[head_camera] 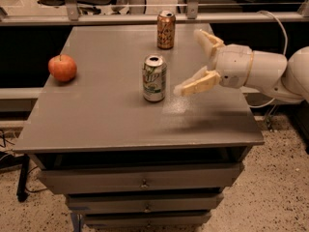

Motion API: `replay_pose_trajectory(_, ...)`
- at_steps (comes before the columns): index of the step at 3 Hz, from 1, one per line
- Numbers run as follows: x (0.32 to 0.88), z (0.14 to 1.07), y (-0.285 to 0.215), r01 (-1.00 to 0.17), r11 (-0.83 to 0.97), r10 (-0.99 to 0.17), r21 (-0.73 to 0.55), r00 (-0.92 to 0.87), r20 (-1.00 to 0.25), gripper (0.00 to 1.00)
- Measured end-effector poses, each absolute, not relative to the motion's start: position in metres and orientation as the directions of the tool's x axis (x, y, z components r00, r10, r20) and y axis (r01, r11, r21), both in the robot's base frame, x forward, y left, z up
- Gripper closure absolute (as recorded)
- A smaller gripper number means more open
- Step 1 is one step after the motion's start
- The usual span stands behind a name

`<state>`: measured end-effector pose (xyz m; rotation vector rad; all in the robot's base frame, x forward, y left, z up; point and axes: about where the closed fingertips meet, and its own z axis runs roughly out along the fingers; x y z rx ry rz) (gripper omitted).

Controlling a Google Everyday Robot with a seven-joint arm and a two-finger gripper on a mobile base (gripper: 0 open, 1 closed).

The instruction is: Place 7up can upright

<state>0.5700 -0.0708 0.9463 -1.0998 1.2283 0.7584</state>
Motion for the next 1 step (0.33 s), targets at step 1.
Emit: replay_pose_trajectory(1,0.5475,0.9811,-0.1325,-0.868,0.402,-0.159,-0.29,0.245,-0.956,0.0)
